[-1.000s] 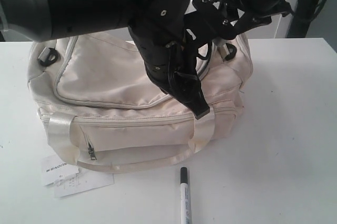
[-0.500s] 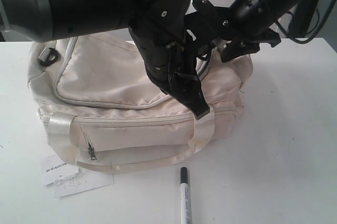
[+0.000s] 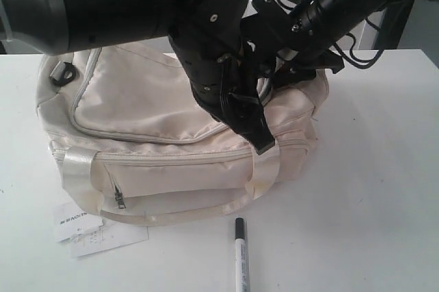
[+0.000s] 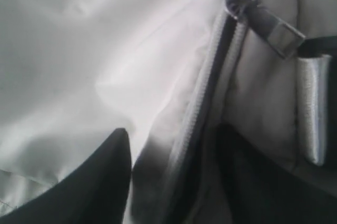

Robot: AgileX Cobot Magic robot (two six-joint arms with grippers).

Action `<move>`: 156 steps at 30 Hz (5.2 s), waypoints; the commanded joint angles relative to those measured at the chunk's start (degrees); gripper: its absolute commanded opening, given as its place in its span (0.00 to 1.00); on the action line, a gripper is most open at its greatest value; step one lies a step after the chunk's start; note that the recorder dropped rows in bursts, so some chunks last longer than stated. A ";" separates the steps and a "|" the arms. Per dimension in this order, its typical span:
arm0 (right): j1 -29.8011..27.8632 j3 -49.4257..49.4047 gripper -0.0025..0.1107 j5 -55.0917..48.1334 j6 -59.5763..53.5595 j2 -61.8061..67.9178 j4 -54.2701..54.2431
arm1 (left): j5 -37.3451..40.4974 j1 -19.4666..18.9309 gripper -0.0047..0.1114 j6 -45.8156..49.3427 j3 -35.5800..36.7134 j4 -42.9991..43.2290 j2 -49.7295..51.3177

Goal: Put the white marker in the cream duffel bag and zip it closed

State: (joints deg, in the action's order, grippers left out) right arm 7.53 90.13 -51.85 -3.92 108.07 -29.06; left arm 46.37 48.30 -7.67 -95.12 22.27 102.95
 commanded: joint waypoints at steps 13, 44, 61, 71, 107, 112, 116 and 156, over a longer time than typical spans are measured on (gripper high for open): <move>-0.11 -0.21 0.02 0.64 -1.85 0.42 0.58 | 3.24 0.35 0.04 0.00 0.39 0.08 -0.34; -0.20 0.76 0.02 -0.66 -3.01 0.18 4.45 | 12.23 0.35 0.04 1.70 0.39 1.98 -3.06; -0.20 0.76 0.02 -1.20 -3.74 0.06 5.78 | 19.09 0.35 0.04 3.85 0.39 2.62 -3.06; -0.20 0.76 0.02 -1.54 -3.89 0.06 6.23 | 22.92 0.35 0.04 6.21 0.39 2.49 -3.06; -0.20 0.76 0.02 -1.61 -3.89 0.06 11.33 | 23.60 0.35 0.04 11.16 0.39 6.68 -6.86; -0.20 0.76 0.02 -1.51 -3.89 0.06 11.77 | 23.60 0.35 0.04 12.23 0.39 6.55 -6.90; -0.20 0.76 0.02 -1.51 -3.89 0.06 12.24 | 23.60 -0.33 0.04 12.48 0.39 6.27 -6.99; -0.20 0.76 0.02 -1.16 -3.89 0.06 13.49 | 23.60 -8.19 0.04 18.50 0.71 -3.86 -6.99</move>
State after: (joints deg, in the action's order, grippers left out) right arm 8.02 90.64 -55.29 -6.96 108.34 -21.02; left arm 64.24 41.18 10.75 -95.12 18.39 97.22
